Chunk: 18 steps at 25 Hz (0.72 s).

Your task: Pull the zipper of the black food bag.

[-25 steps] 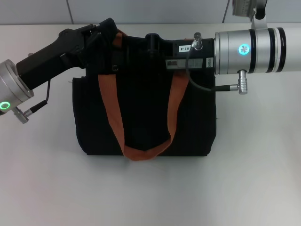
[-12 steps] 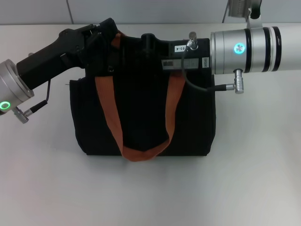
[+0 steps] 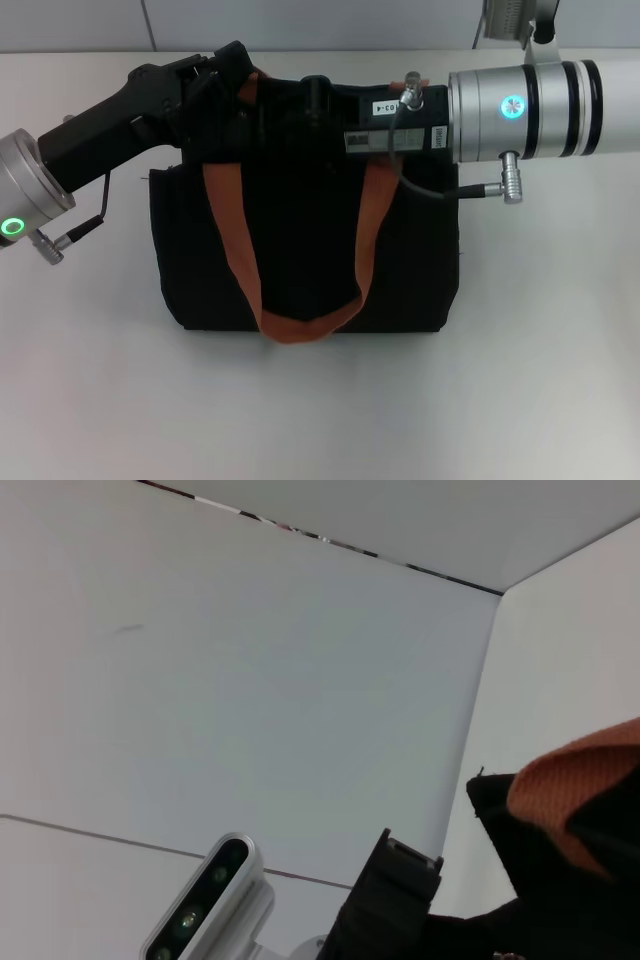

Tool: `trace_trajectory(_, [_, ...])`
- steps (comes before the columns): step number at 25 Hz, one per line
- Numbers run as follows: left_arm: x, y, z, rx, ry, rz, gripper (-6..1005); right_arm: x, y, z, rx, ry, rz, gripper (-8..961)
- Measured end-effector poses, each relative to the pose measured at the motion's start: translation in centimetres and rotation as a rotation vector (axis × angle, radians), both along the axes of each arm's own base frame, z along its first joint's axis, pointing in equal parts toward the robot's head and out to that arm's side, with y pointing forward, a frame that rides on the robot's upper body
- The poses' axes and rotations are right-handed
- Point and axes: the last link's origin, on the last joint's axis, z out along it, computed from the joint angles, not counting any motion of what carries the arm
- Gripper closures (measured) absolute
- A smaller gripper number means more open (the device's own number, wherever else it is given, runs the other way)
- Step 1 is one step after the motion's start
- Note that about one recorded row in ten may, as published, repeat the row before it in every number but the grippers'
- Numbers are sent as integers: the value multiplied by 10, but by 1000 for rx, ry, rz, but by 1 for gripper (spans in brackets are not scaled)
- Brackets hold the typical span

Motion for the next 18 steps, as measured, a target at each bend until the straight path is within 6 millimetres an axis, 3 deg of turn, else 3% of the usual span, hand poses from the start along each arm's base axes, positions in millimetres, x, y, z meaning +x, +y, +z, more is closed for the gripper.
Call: trace_trajectory(18, [-1,-1,0,0,-1,0,936,6,2,-3,2,-12,-51,910])
